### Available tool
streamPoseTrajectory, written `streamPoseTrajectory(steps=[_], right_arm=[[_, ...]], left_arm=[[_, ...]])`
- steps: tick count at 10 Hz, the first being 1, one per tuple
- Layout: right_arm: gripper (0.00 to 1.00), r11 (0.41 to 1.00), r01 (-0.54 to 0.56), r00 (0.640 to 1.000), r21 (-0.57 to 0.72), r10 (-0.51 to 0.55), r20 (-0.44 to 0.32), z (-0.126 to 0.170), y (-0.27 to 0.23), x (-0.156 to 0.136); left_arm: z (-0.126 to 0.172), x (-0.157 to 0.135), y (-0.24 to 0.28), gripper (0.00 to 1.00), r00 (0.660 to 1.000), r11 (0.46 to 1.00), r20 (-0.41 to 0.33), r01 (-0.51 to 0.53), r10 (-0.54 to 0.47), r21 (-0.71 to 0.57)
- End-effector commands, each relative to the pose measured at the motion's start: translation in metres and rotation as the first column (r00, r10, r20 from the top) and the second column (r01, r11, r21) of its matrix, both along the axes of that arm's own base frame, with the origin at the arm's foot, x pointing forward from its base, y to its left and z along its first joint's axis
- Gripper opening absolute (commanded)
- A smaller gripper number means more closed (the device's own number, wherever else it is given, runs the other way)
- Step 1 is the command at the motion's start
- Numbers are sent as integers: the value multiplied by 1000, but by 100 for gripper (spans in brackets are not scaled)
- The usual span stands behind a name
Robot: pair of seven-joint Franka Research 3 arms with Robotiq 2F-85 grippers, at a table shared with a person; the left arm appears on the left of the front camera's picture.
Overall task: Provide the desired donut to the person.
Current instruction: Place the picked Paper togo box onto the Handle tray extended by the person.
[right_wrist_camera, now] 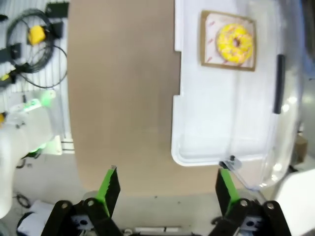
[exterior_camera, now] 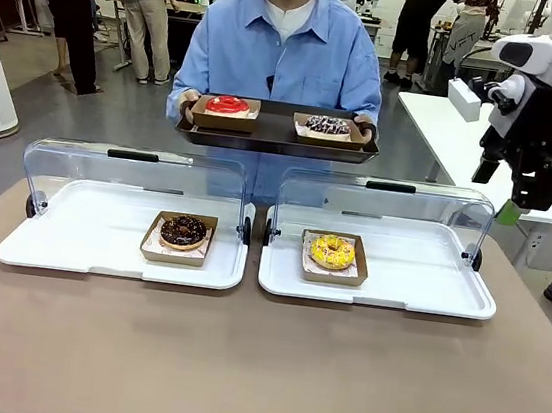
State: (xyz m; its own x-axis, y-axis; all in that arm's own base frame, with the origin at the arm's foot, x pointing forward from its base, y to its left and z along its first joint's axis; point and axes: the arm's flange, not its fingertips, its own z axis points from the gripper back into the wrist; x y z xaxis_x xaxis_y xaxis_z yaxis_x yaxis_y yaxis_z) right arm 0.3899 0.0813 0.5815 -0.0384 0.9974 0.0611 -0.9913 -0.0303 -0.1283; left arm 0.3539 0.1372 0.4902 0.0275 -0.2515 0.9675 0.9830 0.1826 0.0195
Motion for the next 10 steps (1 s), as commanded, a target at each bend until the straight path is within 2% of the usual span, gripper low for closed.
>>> streamPoseTrajectory(steps=[1,10], right_arm=[[100,1000,-13,1000,-9,13,-7,6,6,-4],[100,1000,-13,1000,-9,13,-7,6,6,-4]], left_arm=[[0,0,0,100,1000,1000,6,-14,14,0],[0,0,0,100,1000,1000,6,-14,14,0]])
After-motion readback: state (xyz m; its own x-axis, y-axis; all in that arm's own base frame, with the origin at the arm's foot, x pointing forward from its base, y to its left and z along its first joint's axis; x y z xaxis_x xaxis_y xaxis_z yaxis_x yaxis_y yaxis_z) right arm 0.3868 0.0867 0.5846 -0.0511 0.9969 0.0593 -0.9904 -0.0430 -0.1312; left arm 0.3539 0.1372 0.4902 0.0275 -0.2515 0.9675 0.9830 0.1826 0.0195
